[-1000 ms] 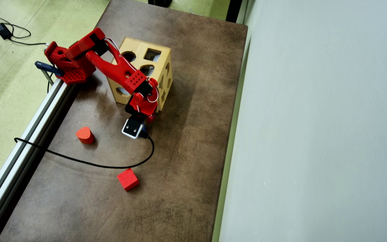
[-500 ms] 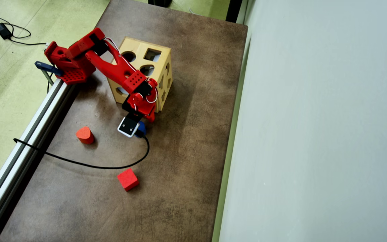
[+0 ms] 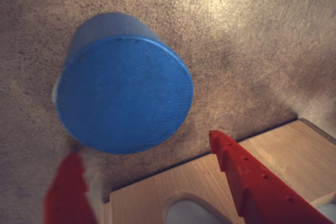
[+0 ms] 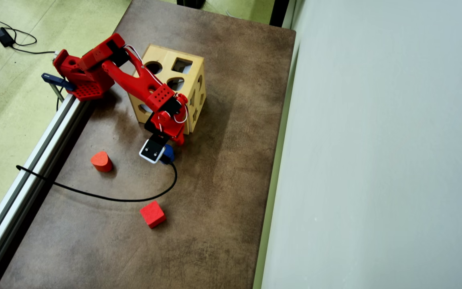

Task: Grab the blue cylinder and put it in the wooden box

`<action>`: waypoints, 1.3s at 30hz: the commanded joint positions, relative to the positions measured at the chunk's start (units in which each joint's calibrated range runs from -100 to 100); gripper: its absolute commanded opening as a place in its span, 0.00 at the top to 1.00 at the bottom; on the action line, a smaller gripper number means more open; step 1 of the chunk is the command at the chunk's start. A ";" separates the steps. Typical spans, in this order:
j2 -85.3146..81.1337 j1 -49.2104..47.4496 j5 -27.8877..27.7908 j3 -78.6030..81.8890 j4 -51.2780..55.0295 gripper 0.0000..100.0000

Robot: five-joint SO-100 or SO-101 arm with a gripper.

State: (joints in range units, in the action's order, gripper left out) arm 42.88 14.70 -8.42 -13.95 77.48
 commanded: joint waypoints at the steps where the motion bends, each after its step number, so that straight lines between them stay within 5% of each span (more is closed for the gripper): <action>1: -3.60 -0.43 0.24 -0.99 0.72 0.59; 39: -5.13 7.96 -0.39 -7.25 0.48 0.59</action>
State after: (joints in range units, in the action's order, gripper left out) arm 42.46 22.75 -8.72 -18.56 78.29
